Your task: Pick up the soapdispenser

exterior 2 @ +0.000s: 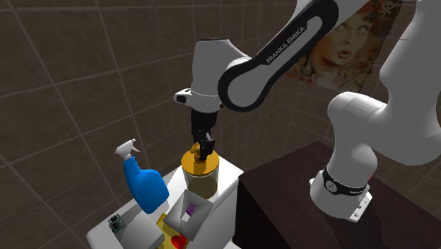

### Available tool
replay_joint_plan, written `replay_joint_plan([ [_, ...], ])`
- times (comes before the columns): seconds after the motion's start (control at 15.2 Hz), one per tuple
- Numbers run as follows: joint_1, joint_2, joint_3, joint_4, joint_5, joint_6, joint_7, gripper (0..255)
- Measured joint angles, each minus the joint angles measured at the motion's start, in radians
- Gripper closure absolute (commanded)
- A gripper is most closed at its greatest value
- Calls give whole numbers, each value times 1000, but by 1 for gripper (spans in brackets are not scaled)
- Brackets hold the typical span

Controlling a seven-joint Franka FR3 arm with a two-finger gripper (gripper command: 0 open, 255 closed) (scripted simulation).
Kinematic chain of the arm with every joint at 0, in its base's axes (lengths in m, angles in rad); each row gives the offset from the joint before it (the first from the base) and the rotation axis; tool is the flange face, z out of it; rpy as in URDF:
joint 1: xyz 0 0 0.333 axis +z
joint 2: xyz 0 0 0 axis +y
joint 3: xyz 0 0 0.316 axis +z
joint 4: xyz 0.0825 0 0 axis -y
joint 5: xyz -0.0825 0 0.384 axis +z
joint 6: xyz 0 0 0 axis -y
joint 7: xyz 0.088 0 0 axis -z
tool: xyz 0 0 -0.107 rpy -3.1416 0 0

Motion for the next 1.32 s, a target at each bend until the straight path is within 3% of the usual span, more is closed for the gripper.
replay_joint_plan([
  [0.59,1,1,0,0,2,3,-1,255],
  [1.32,-17,-86,28,65,-48,-145,48,255],
])
